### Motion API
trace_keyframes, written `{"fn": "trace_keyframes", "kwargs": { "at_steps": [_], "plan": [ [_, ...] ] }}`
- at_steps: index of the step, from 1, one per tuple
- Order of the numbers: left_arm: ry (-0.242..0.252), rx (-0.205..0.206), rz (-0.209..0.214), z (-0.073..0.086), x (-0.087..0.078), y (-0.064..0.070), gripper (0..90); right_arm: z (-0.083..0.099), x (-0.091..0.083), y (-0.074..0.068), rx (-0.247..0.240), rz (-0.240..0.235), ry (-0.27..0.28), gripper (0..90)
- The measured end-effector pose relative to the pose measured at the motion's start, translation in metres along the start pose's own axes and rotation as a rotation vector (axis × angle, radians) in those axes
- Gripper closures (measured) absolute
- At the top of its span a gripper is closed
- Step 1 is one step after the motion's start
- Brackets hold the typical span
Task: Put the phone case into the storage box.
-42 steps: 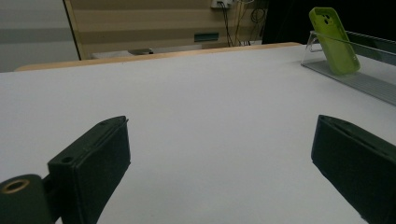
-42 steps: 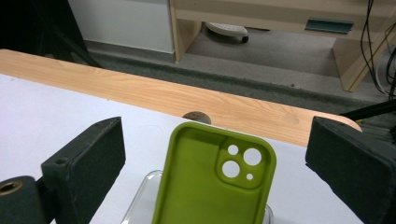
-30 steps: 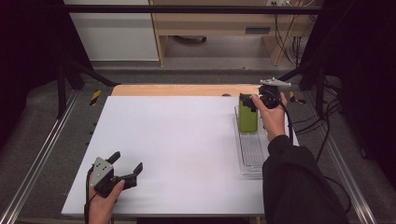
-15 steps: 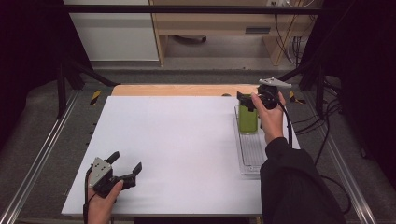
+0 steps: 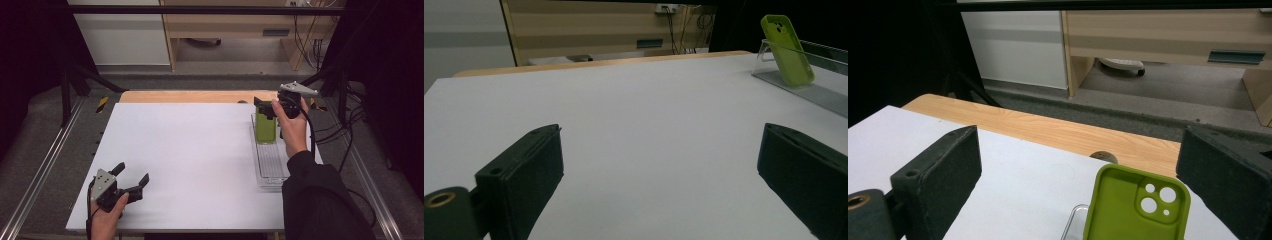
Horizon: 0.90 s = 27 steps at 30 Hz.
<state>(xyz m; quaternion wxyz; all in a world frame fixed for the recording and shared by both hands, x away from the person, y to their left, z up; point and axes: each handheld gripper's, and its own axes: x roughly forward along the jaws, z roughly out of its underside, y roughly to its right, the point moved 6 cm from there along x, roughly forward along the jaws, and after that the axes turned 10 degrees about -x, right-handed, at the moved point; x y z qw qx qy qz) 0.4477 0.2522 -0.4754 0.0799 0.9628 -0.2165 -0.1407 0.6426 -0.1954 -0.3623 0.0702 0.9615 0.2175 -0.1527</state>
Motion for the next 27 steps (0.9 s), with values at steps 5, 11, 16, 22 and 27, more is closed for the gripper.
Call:
{"fn": "trace_keyframes", "kwargs": {
  "at_steps": [5, 11, 16, 22, 27],
  "plan": [
    [-0.001, -0.003, 0.000, 0.000, -0.001, 0.000, 3.9, -0.001, -0.008, 0.000, 0.001, 0.005, 0.009, 4.8],
    [-0.001, -0.002, -0.004, 0.001, -0.006, -0.001, 3.9, 0.004, -0.017, 0.003, -0.007, 0.013, 0.005, 5.1],
    [0.016, -0.023, -0.012, 0.001, -0.018, -0.007, 3.9, 0.002, -0.026, 0.005, 0.002, 0.016, 0.012, 5.1],
    [0.030, -0.036, -0.020, -0.001, -0.020, -0.011, 3.9, 0.000, -0.038, 0.003, -0.002, 0.016, 0.033, 5.1],
    [0.041, -0.011, -0.016, -0.002, -0.019, -0.011, 3.9, 0.003, -0.046, 0.003, 0.005, 0.007, 0.048, 5.1]
  ]
}}
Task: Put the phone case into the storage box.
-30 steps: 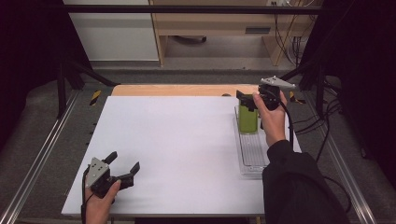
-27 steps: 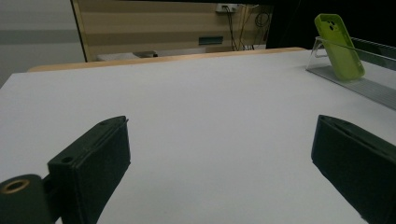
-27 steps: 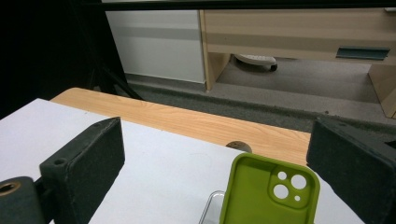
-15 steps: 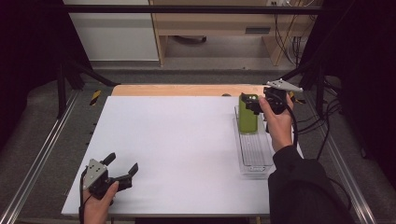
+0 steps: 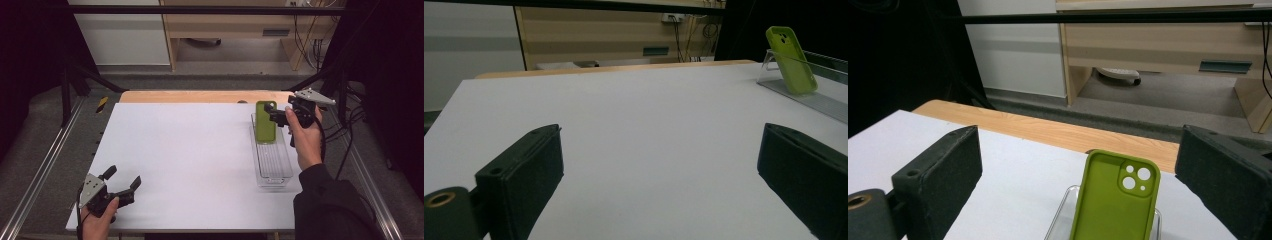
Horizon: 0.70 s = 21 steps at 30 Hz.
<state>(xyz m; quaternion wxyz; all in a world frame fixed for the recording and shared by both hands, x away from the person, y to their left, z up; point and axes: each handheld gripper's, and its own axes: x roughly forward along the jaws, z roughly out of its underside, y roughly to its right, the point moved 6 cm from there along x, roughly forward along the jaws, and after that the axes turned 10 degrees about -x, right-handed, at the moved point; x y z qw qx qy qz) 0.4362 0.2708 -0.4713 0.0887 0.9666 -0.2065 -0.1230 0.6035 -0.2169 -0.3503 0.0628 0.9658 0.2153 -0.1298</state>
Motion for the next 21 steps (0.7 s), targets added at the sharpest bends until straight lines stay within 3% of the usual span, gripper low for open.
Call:
{"fn": "trace_keyframes", "kwargs": {
  "at_steps": [10, 21],
  "plan": [
    [0.023, 0.005, -0.013, -0.002, -0.001, -0.006, 3.9, 0.002, -0.010, 0.000, -0.002, -0.002, 0.024, 4.9],
    [0.032, 0.007, 0.007, -0.004, -0.001, -0.005, 3.9, 0.006, -0.030, 0.010, -0.005, 0.023, 0.052, 5.0]
  ]
}}
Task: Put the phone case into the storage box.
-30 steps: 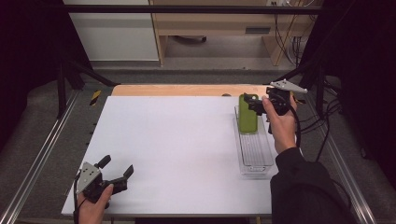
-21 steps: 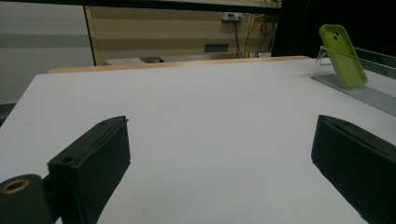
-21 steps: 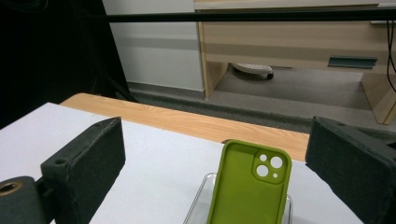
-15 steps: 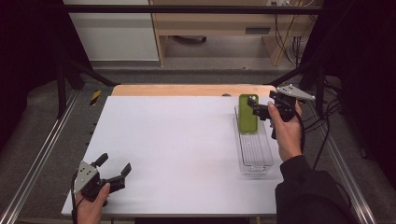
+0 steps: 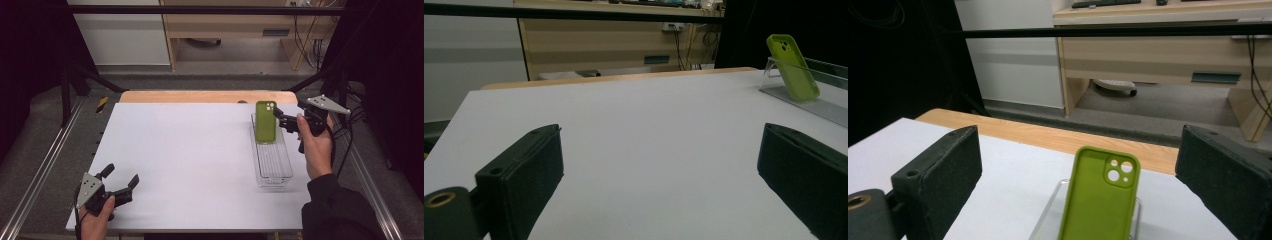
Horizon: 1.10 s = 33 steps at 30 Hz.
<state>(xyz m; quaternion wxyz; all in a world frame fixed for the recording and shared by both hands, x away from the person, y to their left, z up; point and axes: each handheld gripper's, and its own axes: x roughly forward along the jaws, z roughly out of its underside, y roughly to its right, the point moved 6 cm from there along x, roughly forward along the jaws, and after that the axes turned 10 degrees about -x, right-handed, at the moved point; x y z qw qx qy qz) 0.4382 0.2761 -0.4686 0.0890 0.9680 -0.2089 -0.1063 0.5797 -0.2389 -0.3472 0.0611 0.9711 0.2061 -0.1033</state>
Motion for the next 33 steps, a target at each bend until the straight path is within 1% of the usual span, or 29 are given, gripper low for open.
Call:
{"fn": "trace_keyframes", "kwargs": {
  "at_steps": [3, 9, 16, 19, 25, 33],
  "plan": [
    [0.002, 0.006, 0.004, 0.000, 0.000, 0.000, 3.9, 0.002, -0.005, 0.003, -0.002, 0.006, 0.004, 4.7],
    [0.002, 0.005, 0.003, 0.000, -0.001, 0.000, 3.9, 0.006, -0.014, 0.008, -0.007, 0.019, 0.006, 4.6],
    [0.013, 0.017, 0.015, -0.002, -0.001, 0.002, 3.8, 0.008, -0.023, 0.010, -0.036, 0.022, 0.019, 4.2],
    [0.011, 0.016, 0.014, -0.002, -0.001, 0.002, 3.8, 0.008, -0.027, 0.011, -0.043, 0.020, 0.024, 3.9],
    [0.010, 0.015, 0.012, -0.002, -0.002, 0.001, 3.8, 0.010, -0.037, 0.014, -0.039, 0.018, 0.037, 3.6],
    [0.012, 0.010, 0.010, -0.002, -0.002, 0.001, 3.8, 0.013, -0.050, 0.018, -0.051, 0.031, 0.051, 3.6]
  ]
}}
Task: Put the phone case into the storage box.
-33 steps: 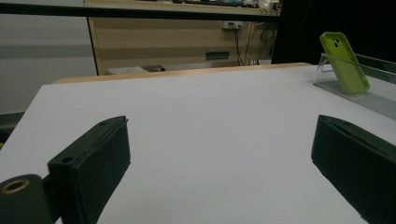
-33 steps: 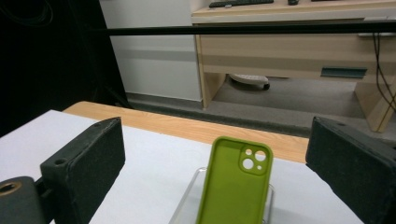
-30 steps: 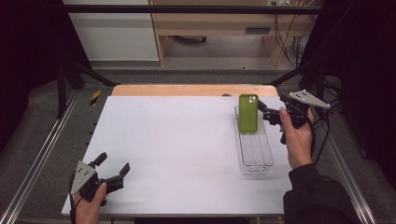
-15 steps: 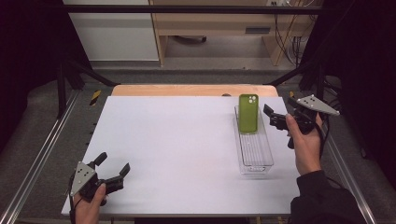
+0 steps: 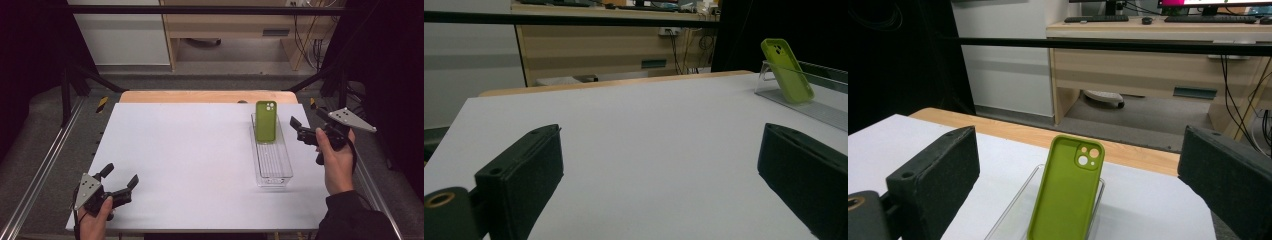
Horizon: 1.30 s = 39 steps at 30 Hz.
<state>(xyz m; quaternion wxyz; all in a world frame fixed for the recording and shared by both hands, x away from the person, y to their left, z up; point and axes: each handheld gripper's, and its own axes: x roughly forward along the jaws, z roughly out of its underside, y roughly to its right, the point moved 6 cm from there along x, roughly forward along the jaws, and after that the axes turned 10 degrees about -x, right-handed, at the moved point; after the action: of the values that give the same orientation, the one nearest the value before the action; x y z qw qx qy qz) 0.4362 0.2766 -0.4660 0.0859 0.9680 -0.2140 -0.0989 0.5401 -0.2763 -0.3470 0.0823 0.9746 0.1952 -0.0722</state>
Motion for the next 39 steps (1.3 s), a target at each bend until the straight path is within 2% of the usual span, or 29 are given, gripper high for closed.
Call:
{"fn": "trace_keyframes", "kwargs": {
  "at_steps": [9, 24, 27, 29, 39],
  "plan": [
    [-0.003, -0.002, 0.002, 0.000, -0.001, 0.000, 3.8, 0.003, -0.015, -0.004, -0.017, -0.009, 0.016, 3.2],
    [-0.001, 0.002, 0.014, -0.001, -0.002, 0.002, 3.0, 0.012, -0.037, -0.008, -0.059, 0.003, 0.111, 3.3],
    [-0.001, 0.002, 0.014, -0.001, -0.002, 0.003, 3.0, 0.016, -0.040, -0.007, -0.052, 0.015, 0.123, 3.2],
    [-0.001, 0.002, 0.014, -0.001, -0.002, 0.003, 3.0, 0.019, -0.042, -0.008, -0.046, 0.016, 0.127, 3.3],
    [0.001, 0.004, 0.014, -0.001, -0.002, 0.003, 3.0, 0.031, -0.048, -0.014, -0.076, 0.011, 0.127, 3.1]
  ]
}}
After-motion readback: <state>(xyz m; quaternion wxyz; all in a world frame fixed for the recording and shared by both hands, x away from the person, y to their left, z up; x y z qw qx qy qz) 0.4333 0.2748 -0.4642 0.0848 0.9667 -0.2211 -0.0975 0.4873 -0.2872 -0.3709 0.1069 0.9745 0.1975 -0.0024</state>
